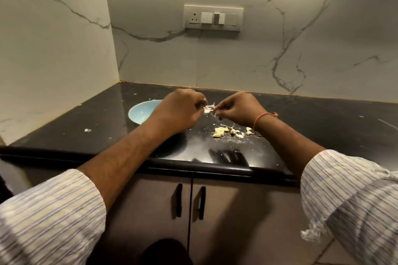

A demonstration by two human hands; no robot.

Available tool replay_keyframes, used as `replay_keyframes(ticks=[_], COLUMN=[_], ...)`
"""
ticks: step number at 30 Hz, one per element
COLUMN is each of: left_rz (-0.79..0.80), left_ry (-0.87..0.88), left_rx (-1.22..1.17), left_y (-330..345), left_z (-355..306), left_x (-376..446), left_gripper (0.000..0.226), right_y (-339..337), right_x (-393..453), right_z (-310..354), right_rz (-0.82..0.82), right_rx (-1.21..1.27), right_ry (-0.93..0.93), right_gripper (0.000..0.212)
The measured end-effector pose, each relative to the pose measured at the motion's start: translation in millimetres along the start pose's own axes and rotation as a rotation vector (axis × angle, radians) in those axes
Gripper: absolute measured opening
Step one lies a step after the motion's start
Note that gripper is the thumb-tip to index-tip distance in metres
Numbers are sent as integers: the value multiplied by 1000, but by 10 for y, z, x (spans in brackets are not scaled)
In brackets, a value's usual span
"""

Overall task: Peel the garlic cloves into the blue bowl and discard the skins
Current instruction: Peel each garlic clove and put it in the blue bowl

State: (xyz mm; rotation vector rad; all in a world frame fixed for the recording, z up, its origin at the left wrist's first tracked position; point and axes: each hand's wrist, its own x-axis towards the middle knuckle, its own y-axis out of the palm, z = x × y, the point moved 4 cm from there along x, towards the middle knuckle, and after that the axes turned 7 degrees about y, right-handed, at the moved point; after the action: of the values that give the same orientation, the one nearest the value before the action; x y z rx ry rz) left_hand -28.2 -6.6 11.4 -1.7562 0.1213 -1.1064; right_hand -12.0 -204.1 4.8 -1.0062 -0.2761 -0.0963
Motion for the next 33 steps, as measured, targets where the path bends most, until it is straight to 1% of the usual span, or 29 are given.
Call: replay_keyframes(ticks=[1,3,5,7,10,13,15,17,20,23,27,30,33], left_rz=[63,254,428,487,446,384,339,283,136,14,22,29,21], left_ry=[1,-51,-120,-170,-240,-238,-222,-217,-260,-301,-323,-342,-333], left_rx=[4,25,25,-15,-84,-105,-120,-191,-367,-552,-755,-776,-747], left_y=[96,346,590,739,801,825,835,866,913,929,928,948,963], left_z=[-99,-252,-305,-283,-211,-187,-156,-98,-9,23,8,18,31], left_x=[56,139,148,127,117,113,84,39,-40,-83,-84,-78,-76], left_gripper=[22,27,34,35,22,11,12,19,26,25,24,24,23], right_y=[-26,-31,-10,49,164,250,291,325,378,388,370,353,340], right_x=[-54,-150,-217,-251,-274,-263,-243,-234,-264,-307,-301,-290,-294], right_z=[-90,-260,-370,-438,-493,-510,-506,-514,-565,-588,-600,-630,-628], right_rz=[20,68,92,116,126,83,51,-5,-120,-206,-217,-207,-199], right_rx=[-39,-100,-148,-169,-114,-51,-39,-19,20,99,217,271,355], right_ry=[8,36,46,36,16,-6,-23,-57,-154,-218,-232,-227,-221], right_gripper=[14,21,21,20,23,26,27,32,37,31,24,24,25])
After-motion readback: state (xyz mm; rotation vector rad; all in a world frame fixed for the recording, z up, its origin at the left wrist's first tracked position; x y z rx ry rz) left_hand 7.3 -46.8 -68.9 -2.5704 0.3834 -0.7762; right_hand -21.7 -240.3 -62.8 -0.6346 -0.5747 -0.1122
